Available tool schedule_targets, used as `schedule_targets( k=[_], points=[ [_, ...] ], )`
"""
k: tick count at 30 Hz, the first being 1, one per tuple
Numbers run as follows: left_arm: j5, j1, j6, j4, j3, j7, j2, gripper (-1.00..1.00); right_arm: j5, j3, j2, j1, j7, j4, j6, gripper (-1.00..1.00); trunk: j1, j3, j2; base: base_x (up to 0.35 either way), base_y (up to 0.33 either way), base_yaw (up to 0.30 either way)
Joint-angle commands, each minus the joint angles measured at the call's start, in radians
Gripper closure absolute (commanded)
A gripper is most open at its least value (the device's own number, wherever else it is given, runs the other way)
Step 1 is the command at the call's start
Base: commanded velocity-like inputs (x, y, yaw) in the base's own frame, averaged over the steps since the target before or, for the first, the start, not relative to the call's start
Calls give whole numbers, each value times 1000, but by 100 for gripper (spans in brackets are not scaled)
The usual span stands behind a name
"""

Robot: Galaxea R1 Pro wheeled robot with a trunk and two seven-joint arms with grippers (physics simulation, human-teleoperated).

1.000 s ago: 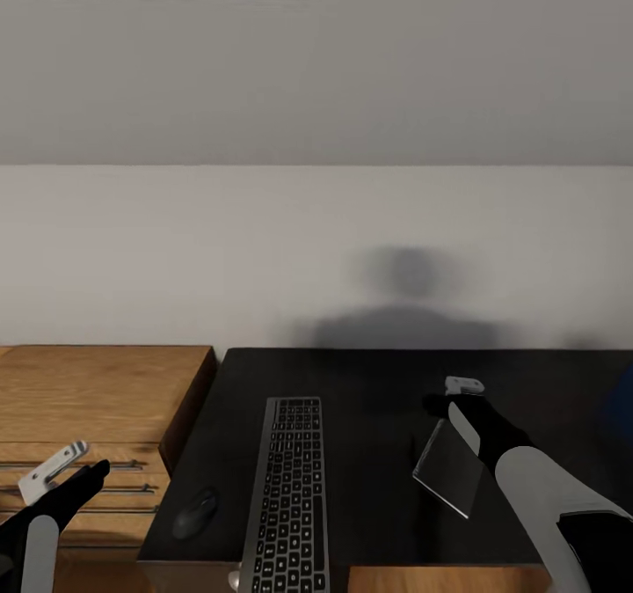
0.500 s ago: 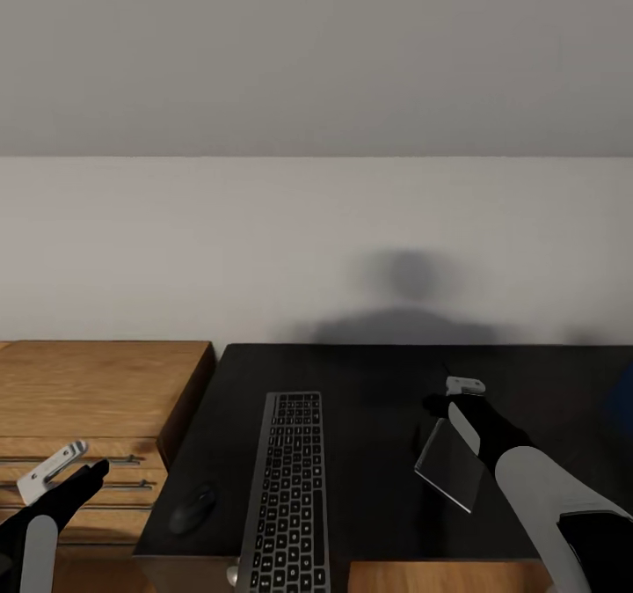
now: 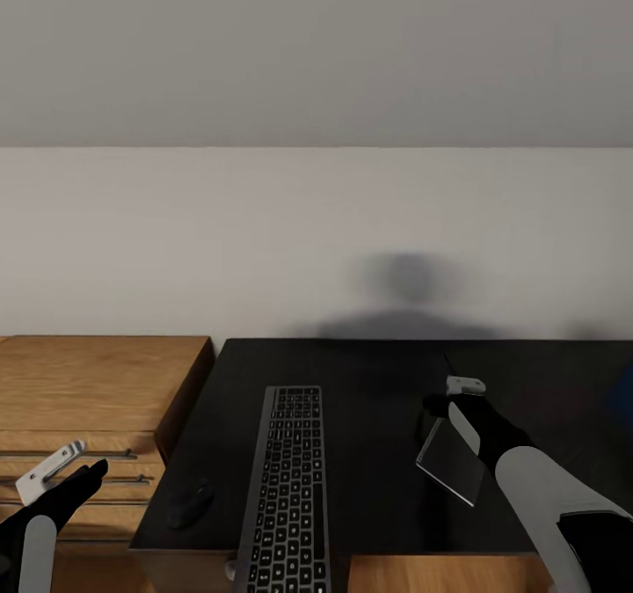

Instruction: In the bedroom, organize the workspace by keeping the computer under the desk, ensuring the monitor is on the desk, placing the keyboard on the desk next to the monitor, placing the mouse on the desk next to the keyboard, moving the folder from the swivel chair onto the desk next to the mouse, stacking the notebook on top of the folder with the pen on top of the notebook, and positioning the swivel chair next to the desk.

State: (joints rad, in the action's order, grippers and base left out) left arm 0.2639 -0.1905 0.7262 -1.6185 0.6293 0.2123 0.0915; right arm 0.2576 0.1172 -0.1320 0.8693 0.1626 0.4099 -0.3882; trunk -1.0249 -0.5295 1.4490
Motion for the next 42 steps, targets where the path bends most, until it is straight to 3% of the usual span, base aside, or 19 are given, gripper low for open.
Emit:
schedule_targets(
  k=[1,7,15,27,42],
  points=[
    [11,-1,4,-1,1,7,1,-100,8,8,-1,0,8,2,-5,-100,-4,-4,8,0,0,0],
    [11,-1,4,-1,2,7,1,-100,-17,7,0,0,8,2,-5,-100,-27,-23,50,0,0,0],
    [11,-1,5,-1,2,7,2,-100,-20,7,0,0,8,3,-5,-100,-27,-23,50,0,0,0],
    [11,-1,5,-1,2,7,2,-100,-20,7,0,0,8,3,-5,-100,-73,-61,134,0,0,0],
    [12,-1,6,-1,1,3,4,-100,-20,7,0,0,8,3,-5,-100,-73,-61,134,0,0,0]
  ],
)
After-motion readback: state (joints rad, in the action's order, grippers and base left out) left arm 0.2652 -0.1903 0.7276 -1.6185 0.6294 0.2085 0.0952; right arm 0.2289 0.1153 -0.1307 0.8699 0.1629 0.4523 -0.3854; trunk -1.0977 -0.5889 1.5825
